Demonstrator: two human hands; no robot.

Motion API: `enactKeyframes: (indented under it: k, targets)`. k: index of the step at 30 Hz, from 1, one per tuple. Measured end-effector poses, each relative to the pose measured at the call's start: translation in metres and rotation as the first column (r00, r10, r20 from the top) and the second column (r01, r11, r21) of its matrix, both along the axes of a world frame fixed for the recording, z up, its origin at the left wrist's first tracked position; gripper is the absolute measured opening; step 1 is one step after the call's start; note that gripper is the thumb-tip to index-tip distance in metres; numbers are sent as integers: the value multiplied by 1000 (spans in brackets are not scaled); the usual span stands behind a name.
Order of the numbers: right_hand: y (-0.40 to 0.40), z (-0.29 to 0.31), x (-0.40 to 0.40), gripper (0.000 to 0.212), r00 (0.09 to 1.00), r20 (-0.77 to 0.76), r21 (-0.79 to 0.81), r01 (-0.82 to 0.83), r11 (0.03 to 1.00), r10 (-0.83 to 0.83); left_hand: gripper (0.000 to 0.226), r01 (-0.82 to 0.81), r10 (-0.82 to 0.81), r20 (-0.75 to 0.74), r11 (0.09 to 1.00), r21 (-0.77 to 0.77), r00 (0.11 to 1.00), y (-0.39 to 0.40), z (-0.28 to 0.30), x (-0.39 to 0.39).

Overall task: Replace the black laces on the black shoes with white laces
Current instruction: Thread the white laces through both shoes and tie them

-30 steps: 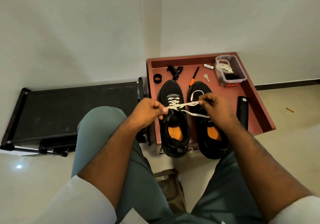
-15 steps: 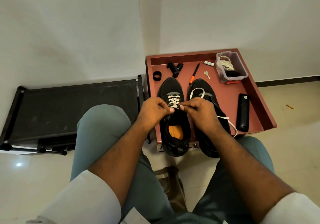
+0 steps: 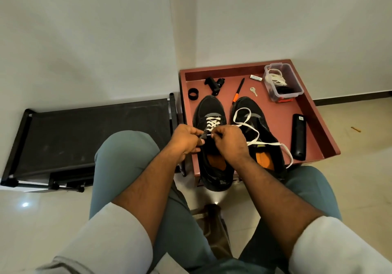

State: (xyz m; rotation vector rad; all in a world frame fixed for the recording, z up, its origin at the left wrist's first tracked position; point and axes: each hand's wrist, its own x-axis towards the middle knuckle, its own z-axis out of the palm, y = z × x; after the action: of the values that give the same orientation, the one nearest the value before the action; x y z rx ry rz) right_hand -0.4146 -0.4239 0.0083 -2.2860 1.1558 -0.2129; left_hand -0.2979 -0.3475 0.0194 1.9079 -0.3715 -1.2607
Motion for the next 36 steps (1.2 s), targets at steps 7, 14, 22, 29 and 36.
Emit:
enactKeyframes:
  k: [7,14,22,29,36]
  targets:
    - [8,-5,10,15,996,-38,-34,76,997,-77,31,-23,23,-21,999,-28,1000,1,1,3]
    - [6,-7,8,10,990,32,134,131,982,-136,15,-13,13,-138,1000,1,990,2,4,8]
    - [3,-14,2,9,986,99,221,110,969,-135,22,-572,539,-234,813,-105,809,-9,-4,-8]
    - [2,5,-20,38,996,2,-204,87,975,-88,15,-852,851,-303,270,-449,429,14,22,63]
    - [6,1,-37,24,996,17,-99,85,991,-84,28,242,-219,434,970,1,874,7,-6,0]
